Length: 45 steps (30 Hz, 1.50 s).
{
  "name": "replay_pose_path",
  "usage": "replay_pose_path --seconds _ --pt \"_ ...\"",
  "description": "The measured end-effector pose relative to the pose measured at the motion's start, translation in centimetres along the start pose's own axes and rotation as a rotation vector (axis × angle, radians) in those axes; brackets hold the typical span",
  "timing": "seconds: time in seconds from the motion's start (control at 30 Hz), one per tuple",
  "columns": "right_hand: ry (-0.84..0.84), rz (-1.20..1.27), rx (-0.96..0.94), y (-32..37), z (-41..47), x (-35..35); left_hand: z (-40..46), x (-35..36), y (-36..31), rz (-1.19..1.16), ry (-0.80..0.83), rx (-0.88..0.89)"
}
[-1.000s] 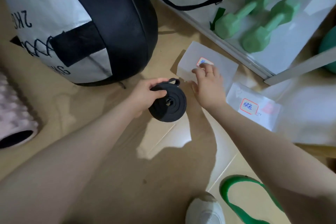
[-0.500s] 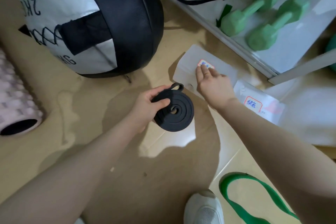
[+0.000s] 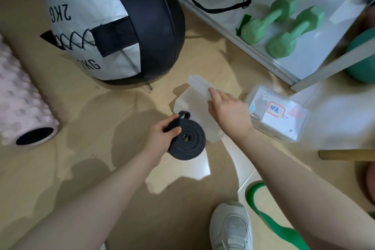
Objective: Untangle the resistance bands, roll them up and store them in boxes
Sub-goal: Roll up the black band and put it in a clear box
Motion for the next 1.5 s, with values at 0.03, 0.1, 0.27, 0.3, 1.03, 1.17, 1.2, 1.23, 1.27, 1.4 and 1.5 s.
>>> replay_pose_path --seconds 0.03,0.1,0.27,0.3,1.03,1.17,1.2,1.23,1.27,1.4,1.5 --pt "-0.055 0.036 0.035 -0.6 0.1 -0.9 -0.2 -0.3 0.3 -0.008 0.003 -0.026" --pt "-0.146 0.065 0.067 -1.8 0.3 -2.0 -0.9 -0.8 0.4 -0.01 0.063 -0.055" --pt "-0.071 0.137 0.144 -4.7 2.3 -1.7 -2.6 -0.3 -2.9 0.231 0.282 0.055" --pt "-0.047 0.131 0.15 -4.9 2.9 -1.4 -2.4 -0.1 -3.8 0.255 0.265 0.091" --pt "-0.22 0.436 -0.163 -3.8 -0.5 1.8 4.6 4.4 -2.7 0.413 0.241 -0.083" --pt "0.242 0.99 0.16 -2.4 -4.8 4.0 4.2 5.2 -3.1 0.369 0.299 -0.104" --pt "0.266 1.121 0.26 -2.4 -5.3 4.1 4.2 5.6 -3.3 0.359 0.316 -0.111" --pt "0.238 1.216 0.349 -2.7 -5.5 4.2 4.2 6.1 -3.5 0.354 0.33 -0.118" --pt "0.2 1.282 0.421 -3.0 -5.5 4.2 4.1 6.6 -3.7 0.355 0.35 -0.12" --pt "0.15 1.265 0.483 -3.5 -4.9 4.4 3.9 9.0 -4.3 0.4 0.444 -0.088" --pt "0.141 1.144 0.461 -4.2 -4.1 4.6 4.2 8.9 -4.1 0.392 0.347 -0.063"
Point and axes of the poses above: each hand's wrist, its own z-axis towards the middle knuckle, its own x-axis out of the palm, y = z × x, the point moved 6 cm from there along z, towards the middle knuckle, and after that the axes turned 6 degrees about -x, right-handed, at the moved point
